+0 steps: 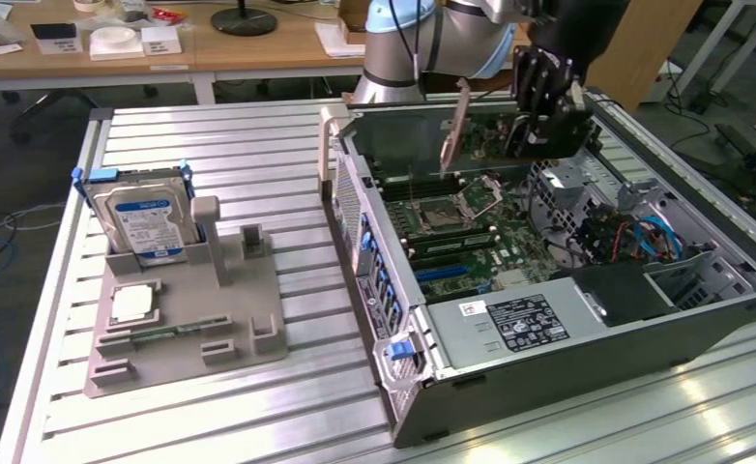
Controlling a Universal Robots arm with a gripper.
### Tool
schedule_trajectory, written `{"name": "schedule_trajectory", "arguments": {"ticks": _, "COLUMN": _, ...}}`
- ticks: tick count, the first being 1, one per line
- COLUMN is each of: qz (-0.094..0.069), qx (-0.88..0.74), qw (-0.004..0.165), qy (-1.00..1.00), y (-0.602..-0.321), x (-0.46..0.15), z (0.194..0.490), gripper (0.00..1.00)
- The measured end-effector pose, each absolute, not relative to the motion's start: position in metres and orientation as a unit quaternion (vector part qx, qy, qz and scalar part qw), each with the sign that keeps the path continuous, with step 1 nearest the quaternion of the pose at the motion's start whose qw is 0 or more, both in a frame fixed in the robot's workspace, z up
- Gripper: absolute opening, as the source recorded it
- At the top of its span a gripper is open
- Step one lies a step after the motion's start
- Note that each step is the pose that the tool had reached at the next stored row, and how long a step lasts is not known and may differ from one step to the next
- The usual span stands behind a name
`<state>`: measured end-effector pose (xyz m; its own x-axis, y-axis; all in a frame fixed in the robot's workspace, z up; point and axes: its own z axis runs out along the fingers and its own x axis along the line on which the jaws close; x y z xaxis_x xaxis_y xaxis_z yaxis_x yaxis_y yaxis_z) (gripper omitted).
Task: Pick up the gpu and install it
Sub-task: 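Insert the gpu into the slot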
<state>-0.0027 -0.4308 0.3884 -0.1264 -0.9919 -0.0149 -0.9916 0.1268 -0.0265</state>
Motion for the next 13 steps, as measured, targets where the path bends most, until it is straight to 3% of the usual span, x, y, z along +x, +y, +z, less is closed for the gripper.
{"name": "schedule_trajectory", "arguments": {"ticks": 13, "qz": -0.004, "qx": -0.684, "qw": 0.014, "qy": 0.730, "y": -0.431, "x": -0.022, "z": 0.371, "gripper": 0.28}}
